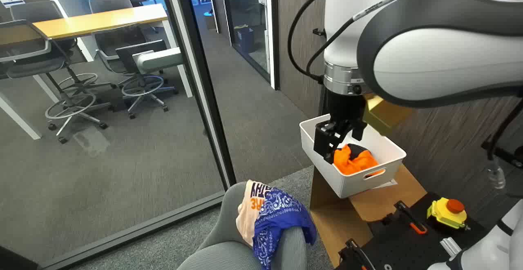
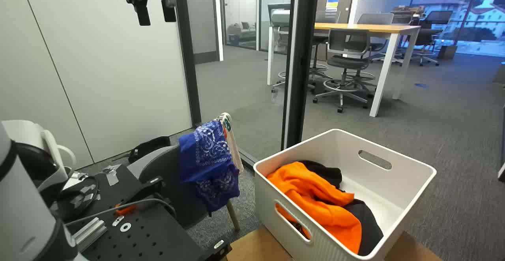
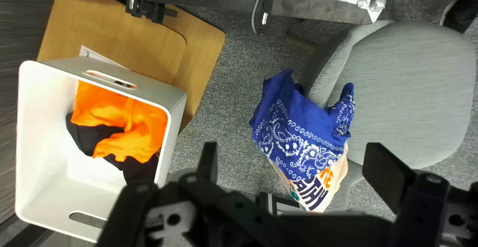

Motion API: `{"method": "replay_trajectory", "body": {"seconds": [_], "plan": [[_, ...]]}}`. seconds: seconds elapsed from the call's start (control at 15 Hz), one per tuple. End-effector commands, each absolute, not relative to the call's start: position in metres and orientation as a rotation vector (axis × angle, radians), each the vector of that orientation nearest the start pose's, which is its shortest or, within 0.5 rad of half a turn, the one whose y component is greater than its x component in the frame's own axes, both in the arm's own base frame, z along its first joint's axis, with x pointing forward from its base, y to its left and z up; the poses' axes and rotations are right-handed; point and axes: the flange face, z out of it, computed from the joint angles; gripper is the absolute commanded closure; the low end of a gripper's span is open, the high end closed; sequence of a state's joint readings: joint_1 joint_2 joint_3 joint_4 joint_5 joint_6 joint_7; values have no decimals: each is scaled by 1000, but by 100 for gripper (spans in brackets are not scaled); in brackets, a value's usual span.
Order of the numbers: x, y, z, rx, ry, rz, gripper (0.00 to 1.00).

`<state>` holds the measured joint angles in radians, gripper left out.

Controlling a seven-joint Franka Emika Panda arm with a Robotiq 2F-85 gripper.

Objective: Put the blue cloth in the basket.

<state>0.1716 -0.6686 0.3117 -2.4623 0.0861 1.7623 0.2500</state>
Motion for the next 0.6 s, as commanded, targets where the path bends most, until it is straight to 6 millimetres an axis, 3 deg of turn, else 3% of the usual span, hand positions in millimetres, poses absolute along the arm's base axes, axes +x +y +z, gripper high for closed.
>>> {"method": "replay_trajectory", "body": {"seconds": [0.0,0.27,0.53], "plan": [[304,181,508,-3250,-238,18,0],[304,183,515,-3245,-240,-9,0],[308,189,494,-3212,-379,27,0]]}}
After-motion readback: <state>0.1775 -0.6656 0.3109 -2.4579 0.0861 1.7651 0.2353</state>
